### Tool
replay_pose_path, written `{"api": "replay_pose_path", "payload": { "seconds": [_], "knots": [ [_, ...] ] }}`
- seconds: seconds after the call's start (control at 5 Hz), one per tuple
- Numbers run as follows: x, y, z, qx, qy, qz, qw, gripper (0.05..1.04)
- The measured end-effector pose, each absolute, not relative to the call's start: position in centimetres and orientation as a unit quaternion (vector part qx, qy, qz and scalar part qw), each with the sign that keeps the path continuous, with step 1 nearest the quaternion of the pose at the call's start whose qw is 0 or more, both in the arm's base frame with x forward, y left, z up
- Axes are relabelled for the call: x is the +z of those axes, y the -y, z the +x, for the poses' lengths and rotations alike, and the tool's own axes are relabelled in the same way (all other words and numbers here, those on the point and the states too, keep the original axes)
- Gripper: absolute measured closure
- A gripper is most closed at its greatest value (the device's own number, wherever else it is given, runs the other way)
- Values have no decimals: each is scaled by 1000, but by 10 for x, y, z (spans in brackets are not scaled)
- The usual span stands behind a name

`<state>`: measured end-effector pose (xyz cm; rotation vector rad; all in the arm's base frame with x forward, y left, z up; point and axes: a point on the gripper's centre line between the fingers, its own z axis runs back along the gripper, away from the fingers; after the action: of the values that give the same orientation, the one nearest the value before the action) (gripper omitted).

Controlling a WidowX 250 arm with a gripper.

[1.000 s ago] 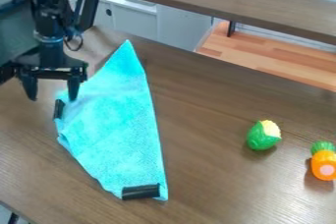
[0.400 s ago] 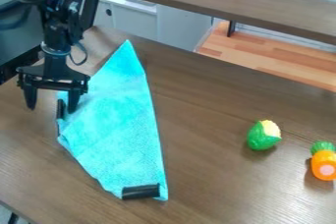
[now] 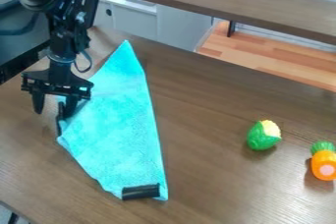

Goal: Unfold the cloth from bottom left to top right

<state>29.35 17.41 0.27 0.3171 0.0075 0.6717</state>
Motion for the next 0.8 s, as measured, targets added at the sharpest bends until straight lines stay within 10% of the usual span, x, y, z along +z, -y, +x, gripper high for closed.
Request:
{"api": "replay_pose_path", "payload": {
  "seconds": [0.4, 0.8],
  "knots": [
    [3, -171, 292, 307, 0, 155, 939, 914],
    [21, -164, 293, 311, -2, 130, 941, 1032]
  ]
}}
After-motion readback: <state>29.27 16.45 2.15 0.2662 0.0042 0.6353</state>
